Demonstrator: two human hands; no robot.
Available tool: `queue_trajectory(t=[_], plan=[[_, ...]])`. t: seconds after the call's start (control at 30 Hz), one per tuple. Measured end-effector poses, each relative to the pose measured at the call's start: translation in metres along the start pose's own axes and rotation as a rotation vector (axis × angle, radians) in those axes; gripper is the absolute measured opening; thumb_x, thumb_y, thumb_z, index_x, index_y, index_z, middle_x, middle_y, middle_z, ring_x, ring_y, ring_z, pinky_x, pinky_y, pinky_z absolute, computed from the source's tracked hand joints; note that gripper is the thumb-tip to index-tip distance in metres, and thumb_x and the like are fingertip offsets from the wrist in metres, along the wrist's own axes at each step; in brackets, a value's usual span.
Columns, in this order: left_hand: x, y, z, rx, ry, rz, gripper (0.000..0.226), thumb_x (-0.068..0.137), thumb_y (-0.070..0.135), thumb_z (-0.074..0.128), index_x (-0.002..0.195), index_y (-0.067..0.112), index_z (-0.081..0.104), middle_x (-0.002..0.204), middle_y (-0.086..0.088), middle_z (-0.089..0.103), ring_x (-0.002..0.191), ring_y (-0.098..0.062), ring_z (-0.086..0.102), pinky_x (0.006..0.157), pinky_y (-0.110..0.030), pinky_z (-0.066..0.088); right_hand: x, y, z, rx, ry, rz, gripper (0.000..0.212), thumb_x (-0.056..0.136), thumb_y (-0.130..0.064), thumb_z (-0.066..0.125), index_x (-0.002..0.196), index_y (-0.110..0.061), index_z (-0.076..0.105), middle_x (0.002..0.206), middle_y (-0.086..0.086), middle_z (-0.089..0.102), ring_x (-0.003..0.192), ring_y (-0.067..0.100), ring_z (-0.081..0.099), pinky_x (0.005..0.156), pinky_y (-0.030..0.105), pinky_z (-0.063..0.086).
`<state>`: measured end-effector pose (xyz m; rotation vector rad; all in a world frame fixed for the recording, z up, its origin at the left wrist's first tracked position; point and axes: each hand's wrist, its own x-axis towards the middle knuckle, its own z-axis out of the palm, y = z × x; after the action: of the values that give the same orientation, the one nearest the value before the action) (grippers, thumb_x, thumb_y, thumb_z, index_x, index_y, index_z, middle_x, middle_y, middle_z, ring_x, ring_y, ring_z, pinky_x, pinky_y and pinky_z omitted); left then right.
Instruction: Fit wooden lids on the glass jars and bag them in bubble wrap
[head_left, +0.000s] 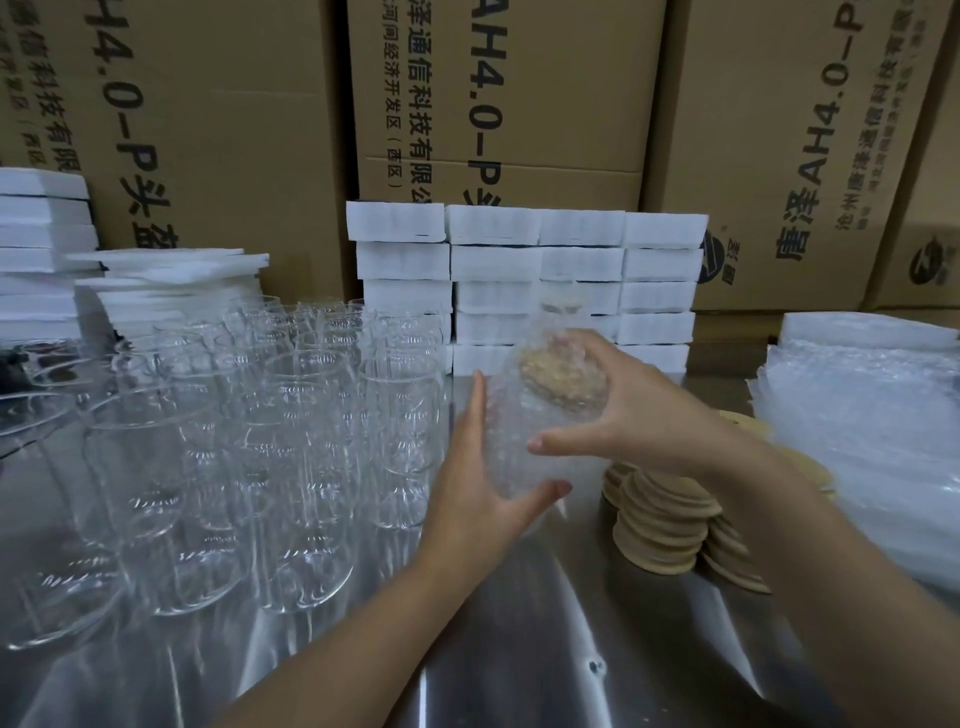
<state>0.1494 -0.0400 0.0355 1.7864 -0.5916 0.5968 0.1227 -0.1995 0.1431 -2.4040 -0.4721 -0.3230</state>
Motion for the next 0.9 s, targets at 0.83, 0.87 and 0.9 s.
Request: queue_trajectory(t=[0.83, 0.87, 0.9], plan=[[-0.007, 0.013, 0.007, 0.477, -0.464, 0.318, 0.098, 0.088, 0.033, 0.065, 0.144, 0.039, -0.015, 0.159, 0.004, -0.009, 0.147, -0.017, 0.004, 0.12, -0.03, 0.011, 0.148, 0.068, 0.027, -0.372, 0.409, 0.321, 0.05, 0.088, -0.014, 0.062, 0.127, 0.002, 0.035, 0.137, 0.023, 0.032, 0.108, 0.041, 0.053, 0.078, 0.037, 0.041], [-0.007, 0.013, 0.007, 0.475, -0.467, 0.315, 0.098, 0.088, 0.033, 0.065, 0.145, 0.038, -0.014, 0.159, 0.005, -0.009, 0.147, -0.017, 0.004, 0.12, -0.031, 0.012, 0.148, 0.07, 0.029, -0.431, 0.409, 0.313, 0.045, 0.092, -0.007, 0.054, 0.131, 0.003, 0.034, 0.146, 0.025, 0.023, 0.111, 0.04, 0.054, 0.082, 0.036, 0.041], [-0.007, 0.013, 0.007, 0.474, -0.469, 0.311, 0.098, 0.088, 0.033, 0.065, 0.147, 0.037, -0.013, 0.159, 0.006, -0.01, 0.147, -0.016, 0.004, 0.119, -0.031, 0.012, 0.148, 0.071, 0.03, -0.515, 0.374, 0.312, 0.045, 0.094, -0.002, 0.047, 0.136, 0.003, 0.032, 0.152, 0.025, 0.013, 0.117, 0.04, 0.051, 0.09, 0.035, 0.04]])
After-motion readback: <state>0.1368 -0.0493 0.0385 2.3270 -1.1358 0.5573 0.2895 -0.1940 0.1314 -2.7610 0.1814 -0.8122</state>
